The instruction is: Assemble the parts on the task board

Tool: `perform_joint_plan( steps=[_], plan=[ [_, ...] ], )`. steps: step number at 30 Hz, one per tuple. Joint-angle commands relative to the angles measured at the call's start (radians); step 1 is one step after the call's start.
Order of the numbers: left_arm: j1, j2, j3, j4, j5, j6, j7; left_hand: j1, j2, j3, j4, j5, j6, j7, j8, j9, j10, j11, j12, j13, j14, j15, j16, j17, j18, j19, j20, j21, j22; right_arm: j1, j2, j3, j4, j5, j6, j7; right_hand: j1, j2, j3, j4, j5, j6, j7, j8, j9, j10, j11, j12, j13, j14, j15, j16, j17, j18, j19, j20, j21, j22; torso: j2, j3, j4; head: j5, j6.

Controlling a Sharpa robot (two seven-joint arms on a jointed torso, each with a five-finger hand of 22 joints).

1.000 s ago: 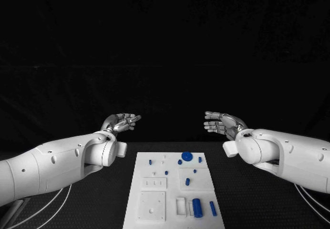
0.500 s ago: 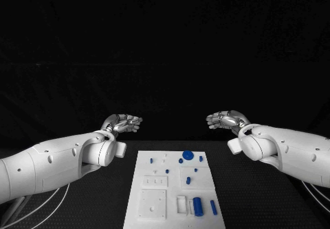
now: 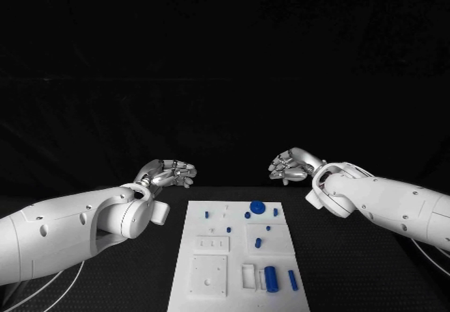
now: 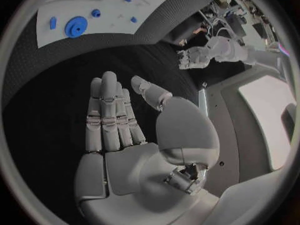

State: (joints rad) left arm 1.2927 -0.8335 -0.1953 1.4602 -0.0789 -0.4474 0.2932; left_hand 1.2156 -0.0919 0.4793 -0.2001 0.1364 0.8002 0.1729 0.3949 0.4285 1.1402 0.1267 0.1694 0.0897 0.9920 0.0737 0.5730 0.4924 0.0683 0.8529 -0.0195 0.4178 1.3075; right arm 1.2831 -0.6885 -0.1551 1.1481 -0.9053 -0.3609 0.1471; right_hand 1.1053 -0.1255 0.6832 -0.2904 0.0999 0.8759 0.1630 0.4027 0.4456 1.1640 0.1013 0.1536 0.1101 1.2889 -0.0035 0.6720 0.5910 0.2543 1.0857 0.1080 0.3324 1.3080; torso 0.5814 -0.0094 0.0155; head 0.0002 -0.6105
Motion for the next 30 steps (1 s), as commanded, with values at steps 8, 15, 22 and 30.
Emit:
perform_joint_plan(
  steps=[8, 15, 22, 30],
  plan=[
    [0.006, -0.033, 0.003, 0.073, -0.014, 0.044, 0.03, -0.025, -0.002, 0.002, -0.011, 0.001, 0.003, 0.003, -0.009, -0.004, 0.006, 0.003, -0.012, -0.005, 0.007, 0.0, -0.009, 0.007, -0.004, -0.006, -0.006, 0.009, 0.024, -0.01, 0.04, 0.001, -0.001, -0.514, 0.056, -0.048, 0.028, -0.011, -0.037, 0.0, 0.017, 0.026, -0.005, -0.023, -0.005, 0.027, -0.012, -0.031, 0.003, 0.089, -0.021, 0.294, 0.193, 0.008, 0.183, -0.102, 0.194, 0.03, 0.06, -0.0074, 0.0457, -0.04, 0.009],
    [0.006, -0.043, 0.004, 0.108, -0.014, 0.055, 0.029, -0.037, -0.003, 0.003, -0.015, -0.001, 0.002, 0.005, -0.015, -0.005, 0.004, 0.005, -0.017, -0.008, 0.007, 0.0, -0.013, 0.012, -0.004, -0.007, -0.007, 0.012, 0.023, -0.025, 0.068, 0.001, -0.014, -0.659, 0.064, -0.087, 0.022, -0.033, -0.03, 0.004, 0.01, 0.024, -0.005, -0.043, -0.007, 0.026, -0.006, -0.063, -0.001, 0.057, -0.015, 0.437, 0.258, 0.008, 0.189, -0.132, 0.327, 0.028, 0.092, -0.0128, 0.0593, -0.049, 0.017],
    [0.009, -0.053, 0.021, 0.125, -0.016, 0.058, 0.028, -0.046, -0.003, 0.006, -0.018, -0.002, 0.0, 0.006, -0.019, -0.007, 0.002, 0.007, -0.022, -0.011, 0.008, 0.0, -0.016, 0.016, -0.005, -0.009, -0.007, 0.015, 0.023, -0.041, 0.085, 0.001, -0.03, -0.753, 0.08, -0.108, 0.019, -0.053, -0.023, 0.006, 0.016, 0.013, -0.006, -0.054, -0.009, 0.011, 0.002, -0.082, -0.007, 0.049, -0.008, 0.454, 0.252, 0.008, 0.177, -0.133, 0.351, 0.026, 0.117, -0.0193, 0.0739, -0.055, 0.024],
    [0.014, -0.058, 0.025, 0.129, -0.017, 0.06, 0.026, -0.052, -0.004, 0.006, -0.019, -0.002, 0.0, 0.007, -0.021, -0.007, 0.001, 0.008, -0.024, -0.012, 0.008, 0.0, -0.018, 0.018, -0.005, -0.009, -0.007, 0.016, 0.023, -0.055, 0.089, 0.001, -0.037, -0.795, 0.081, -0.114, 0.017, -0.063, -0.021, 0.008, 0.018, 0.011, -0.009, -0.057, -0.008, 0.005, 0.005, -0.086, -0.009, 0.047, -0.005, 0.461, 0.247, 0.008, 0.173, -0.133, 0.361, 0.025, 0.135, -0.0213, 0.0801, -0.057, 0.022]
  ],
)
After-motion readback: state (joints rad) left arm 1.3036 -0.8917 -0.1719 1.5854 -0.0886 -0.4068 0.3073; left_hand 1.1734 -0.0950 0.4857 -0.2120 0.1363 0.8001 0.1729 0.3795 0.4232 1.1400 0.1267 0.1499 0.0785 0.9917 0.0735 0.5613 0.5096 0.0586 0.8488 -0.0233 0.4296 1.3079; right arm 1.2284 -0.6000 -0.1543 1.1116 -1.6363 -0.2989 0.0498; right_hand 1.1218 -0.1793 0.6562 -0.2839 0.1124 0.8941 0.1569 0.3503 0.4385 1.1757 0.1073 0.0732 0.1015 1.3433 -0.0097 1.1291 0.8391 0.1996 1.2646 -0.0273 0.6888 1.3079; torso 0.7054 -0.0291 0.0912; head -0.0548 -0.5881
